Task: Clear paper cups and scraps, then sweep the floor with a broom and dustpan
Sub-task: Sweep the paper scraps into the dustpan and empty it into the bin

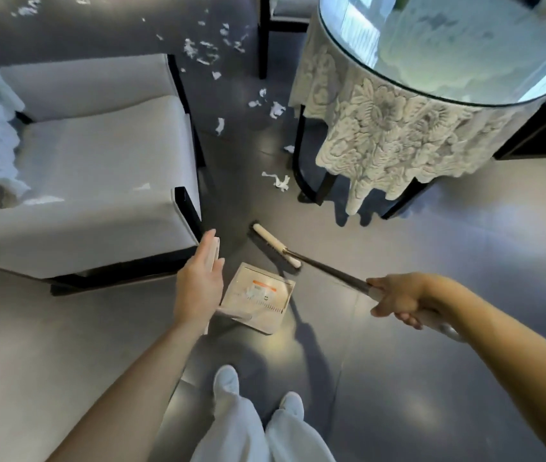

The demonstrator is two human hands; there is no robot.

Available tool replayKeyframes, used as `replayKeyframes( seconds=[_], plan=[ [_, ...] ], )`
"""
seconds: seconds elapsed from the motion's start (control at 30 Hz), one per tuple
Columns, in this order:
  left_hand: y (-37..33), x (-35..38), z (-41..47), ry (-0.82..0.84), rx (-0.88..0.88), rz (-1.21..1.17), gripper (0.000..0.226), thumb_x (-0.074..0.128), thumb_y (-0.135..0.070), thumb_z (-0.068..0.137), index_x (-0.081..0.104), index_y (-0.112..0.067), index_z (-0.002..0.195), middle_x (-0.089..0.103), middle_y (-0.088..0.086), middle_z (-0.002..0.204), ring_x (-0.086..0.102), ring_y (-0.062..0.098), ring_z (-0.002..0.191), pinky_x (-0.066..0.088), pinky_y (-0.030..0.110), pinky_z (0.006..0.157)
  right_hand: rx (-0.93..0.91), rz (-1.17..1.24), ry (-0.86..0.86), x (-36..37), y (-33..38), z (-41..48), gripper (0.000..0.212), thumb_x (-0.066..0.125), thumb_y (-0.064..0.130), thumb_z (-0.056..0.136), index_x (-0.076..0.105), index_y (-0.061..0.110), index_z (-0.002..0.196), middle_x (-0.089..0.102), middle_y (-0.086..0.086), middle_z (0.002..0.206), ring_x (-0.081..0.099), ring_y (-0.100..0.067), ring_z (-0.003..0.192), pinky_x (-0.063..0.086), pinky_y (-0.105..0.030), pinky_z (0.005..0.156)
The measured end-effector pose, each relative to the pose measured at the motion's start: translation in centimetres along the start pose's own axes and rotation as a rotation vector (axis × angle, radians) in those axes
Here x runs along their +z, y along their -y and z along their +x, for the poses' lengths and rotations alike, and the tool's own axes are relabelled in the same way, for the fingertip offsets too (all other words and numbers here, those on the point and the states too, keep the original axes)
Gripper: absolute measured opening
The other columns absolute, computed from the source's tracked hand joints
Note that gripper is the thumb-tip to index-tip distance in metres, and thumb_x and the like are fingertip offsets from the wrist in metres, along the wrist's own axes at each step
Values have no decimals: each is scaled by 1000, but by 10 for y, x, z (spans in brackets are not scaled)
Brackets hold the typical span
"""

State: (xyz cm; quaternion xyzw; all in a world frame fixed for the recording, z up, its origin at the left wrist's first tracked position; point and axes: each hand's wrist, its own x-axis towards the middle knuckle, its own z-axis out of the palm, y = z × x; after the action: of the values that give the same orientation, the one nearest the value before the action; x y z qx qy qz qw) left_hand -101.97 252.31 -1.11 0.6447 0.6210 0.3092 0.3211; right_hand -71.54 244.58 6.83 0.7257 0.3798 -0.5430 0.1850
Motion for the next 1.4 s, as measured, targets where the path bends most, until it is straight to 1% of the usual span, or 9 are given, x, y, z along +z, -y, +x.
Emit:
replayKeyframes(
  seconds=[0.2, 0.43, 0.63, 0.83, 0.93, 1.03, 1.13, 1.3, 1.4],
  plan=[
    [-31, 43, 78, 87, -4, -43, 52, 56, -15, 96, 41, -30, 144, 62, 6, 126, 58, 23, 113, 38, 23, 91, 24, 186, -62, -73, 11, 33, 73, 56, 12, 96, 12, 23, 154, 40, 0, 35, 37, -11, 29, 38, -19, 40],
    [-45, 64, 175, 81, 54, -117, 50, 55, -9, 96, 44, -21, 143, 48, -17, 126, 44, -8, 110, 23, -9, 86, 34, 386, -116, -143, 62, 77, 65, 51, 7, 98, 19, 23, 152, 37, 1, 30, 32, -9, 23, 31, -13, 34],
    [-48, 72, 252, 15, 9, -12, 52, 59, -14, 94, 45, -29, 142, 58, -1, 134, 57, 21, 118, 33, 6, 90, 27, 357, -99, -222, 111, 107, 56, 52, 5, 96, 31, 18, 146, 40, -2, 39, 35, -9, 28, 34, -14, 35],
    [-50, 87, 333, -1, -27, 44, 51, 59, -14, 94, 46, -26, 141, 55, -3, 137, 52, 20, 124, 22, -8, 86, -56, 183, -181, -303, 152, 177, 26, 51, -2, 91, 49, 13, 112, 42, -10, 57, 36, -10, 26, 32, -14, 32],
    [-56, 98, 372, 4, -26, 86, 51, 60, -16, 94, 46, -25, 142, 52, -4, 139, 52, 22, 125, 28, 3, 94, -27, 108, -220, -329, 167, 219, 50, 49, -6, 86, 42, 8, 133, 48, -5, 69, 45, -13, 42, 37, -22, 32],
    [-61, 108, 411, 32, -58, 118, 52, 58, -20, 95, 42, -29, 143, 49, -5, 143, 52, 24, 126, 36, 21, 96, -49, 90, -188, -349, 167, 259, 62, 49, -3, 88, 33, 13, 145, 41, 2, 69, 43, -11, 50, 35, -14, 27],
    [-62, 112, 435, 52, -89, 122, 52, 57, -23, 96, 40, -33, 144, 47, -8, 144, 51, 23, 128, 38, 27, 101, -23, 169, -138, -361, 165, 285, 40, 49, 0, 90, 43, 25, 121, 44, -2, 68, 44, -15, 48, 37, -16, 28],
    [-72, 122, 454, 75, -87, 117, 51, 57, -19, 95, 43, -28, 143, 48, -7, 143, 49, 20, 129, 33, 20, 101, 60, 32, -70, -377, 174, 296, 10, 41, 1, 94, 49, 8, 96, 49, -9, 65, 47, -19, 50, 40, -27, 44],
    [-80, 131, 465, 100, -35, 138, 53, 59, -16, 94, 43, -23, 143, 50, -2, 142, 50, 22, 128, 34, 20, 99, 135, -189, -146, -392, 189, 288, 25, 37, 2, 91, 58, -1, 105, 56, -10, 69, 54, -19, 51, 46, -24, 42]
  ],
)
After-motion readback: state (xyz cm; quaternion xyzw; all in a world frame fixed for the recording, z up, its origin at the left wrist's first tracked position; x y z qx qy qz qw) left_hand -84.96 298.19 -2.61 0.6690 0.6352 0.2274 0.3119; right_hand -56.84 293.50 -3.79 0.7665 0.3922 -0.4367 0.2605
